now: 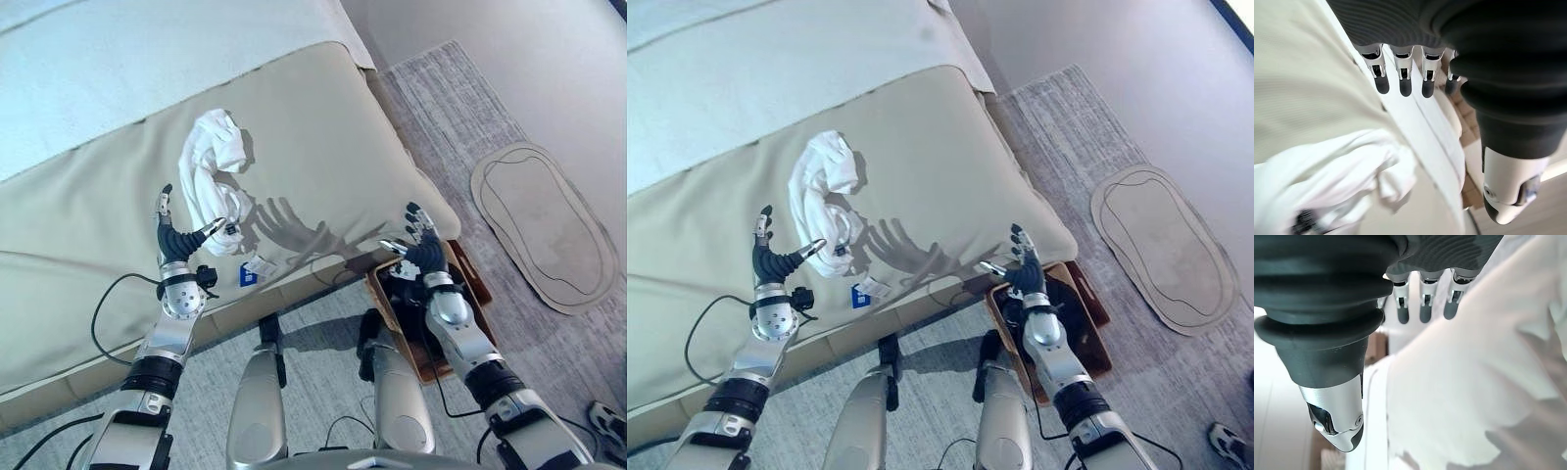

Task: Pick up clothes into the bucket

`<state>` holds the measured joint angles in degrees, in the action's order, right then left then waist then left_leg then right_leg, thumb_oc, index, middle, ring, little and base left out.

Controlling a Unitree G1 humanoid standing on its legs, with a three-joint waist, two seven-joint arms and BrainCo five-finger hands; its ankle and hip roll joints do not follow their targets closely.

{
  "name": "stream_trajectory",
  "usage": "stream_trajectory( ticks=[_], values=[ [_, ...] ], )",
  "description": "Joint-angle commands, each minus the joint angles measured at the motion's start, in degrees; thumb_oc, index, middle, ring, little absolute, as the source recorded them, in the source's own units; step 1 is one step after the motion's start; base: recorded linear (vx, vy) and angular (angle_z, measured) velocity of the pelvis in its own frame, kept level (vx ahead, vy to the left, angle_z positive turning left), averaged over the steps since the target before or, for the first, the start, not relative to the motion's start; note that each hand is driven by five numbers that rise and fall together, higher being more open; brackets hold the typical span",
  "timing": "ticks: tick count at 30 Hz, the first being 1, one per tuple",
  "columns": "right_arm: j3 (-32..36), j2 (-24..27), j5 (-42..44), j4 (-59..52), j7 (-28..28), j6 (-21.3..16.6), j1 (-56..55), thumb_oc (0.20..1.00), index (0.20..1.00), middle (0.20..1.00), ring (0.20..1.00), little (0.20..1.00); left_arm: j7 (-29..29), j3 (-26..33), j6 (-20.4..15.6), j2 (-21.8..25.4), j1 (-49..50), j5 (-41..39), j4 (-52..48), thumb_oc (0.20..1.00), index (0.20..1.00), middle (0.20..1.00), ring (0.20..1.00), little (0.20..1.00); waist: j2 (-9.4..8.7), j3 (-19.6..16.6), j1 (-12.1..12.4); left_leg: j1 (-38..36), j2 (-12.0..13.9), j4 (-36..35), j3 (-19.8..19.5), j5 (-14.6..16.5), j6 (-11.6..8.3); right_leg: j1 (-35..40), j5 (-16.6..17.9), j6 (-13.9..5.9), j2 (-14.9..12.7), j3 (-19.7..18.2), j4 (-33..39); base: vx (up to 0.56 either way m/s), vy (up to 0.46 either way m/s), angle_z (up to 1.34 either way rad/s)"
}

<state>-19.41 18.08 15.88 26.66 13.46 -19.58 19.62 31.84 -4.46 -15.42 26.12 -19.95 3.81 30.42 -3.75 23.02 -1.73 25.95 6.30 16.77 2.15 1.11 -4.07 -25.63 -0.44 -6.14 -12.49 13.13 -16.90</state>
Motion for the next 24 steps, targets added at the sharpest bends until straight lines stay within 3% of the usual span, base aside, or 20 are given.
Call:
stream_trajectory(
  ticks=[1,8,9,17,24],
  values=[
    [-1.86,-1.39,-0.27,-8.24,-0.61,-2.76,2.32,1.0,1.0,1.0,1.0,1.0,4.1,-0.57,0.94,6.37,-6.33,4.41,1.79,1.0,1.0,1.0,1.0,1.0,-2.91,1.53,2.12,5.66,0.39,8.38,-1.5,2.78,0.03,-1.53,3.19,-2.94,-3.26,1.06,-0.99,-0.11,0.011,0.0],
    [-3.86,-0.87,-0.82,-10.15,1.77,-3.2,5.99,1.0,1.0,1.0,1.0,1.0,8.99,-0.28,3.82,11.57,-15.85,3.34,7.61,1.0,1.0,1.0,1.0,1.0,-4.03,5.81,2.36,16.68,-0.73,16.57,-2.74,4.33,0.75,-10.53,1.79,-2.32,-3.74,0.53,-7.44,-0.11,0.022,0.09],
    [-3.58,-0.52,-1.0,-10.12,2.6,-3.03,6.2,1.0,1.0,1.0,1.0,1.0,10.09,-0.61,4.76,13.15,-17.98,4.06,8.4,1.0,1.0,1.0,1.0,1.0,-4.03,6.64,2.29,18.57,-0.67,18.74,-3.32,6.55,0.55,-12.36,0.0,-2.82,-3.46,-0.04,-9.72,0.0,0.019,0.13],
    [-1.9,1.95,-0.79,-12.72,3.34,-3.85,4.51,1.0,1.0,1.0,1.0,1.0,14.04,-2.27,8.25,19.91,-26.52,6.55,15.54,1.0,1.0,1.0,1.0,1.0,-5.48,6.77,-0.33,30.7,-0.93,25.63,-4.39,8.22,1.14,-24.0,-0.41,-3.01,-3.89,-1.09,-14.83,-0.04,0.028,0.0],
    [-0.67,2.94,-0.18,-13.84,3.08,-4.66,3.61,1.0,1.0,1.0,1.0,1.0,12.86,-3.89,6.6,23.1,-28.24,6.95,15.18,1.0,1.0,1.0,1.0,1.0,-5.11,6.74,-1.49,35.63,-1.33,28.15,-4.72,8.76,1.62,-29.51,-0.63,-2.96,-4.43,-2.18,-17.5,-0.02,0.034,0.0]
  ],
)
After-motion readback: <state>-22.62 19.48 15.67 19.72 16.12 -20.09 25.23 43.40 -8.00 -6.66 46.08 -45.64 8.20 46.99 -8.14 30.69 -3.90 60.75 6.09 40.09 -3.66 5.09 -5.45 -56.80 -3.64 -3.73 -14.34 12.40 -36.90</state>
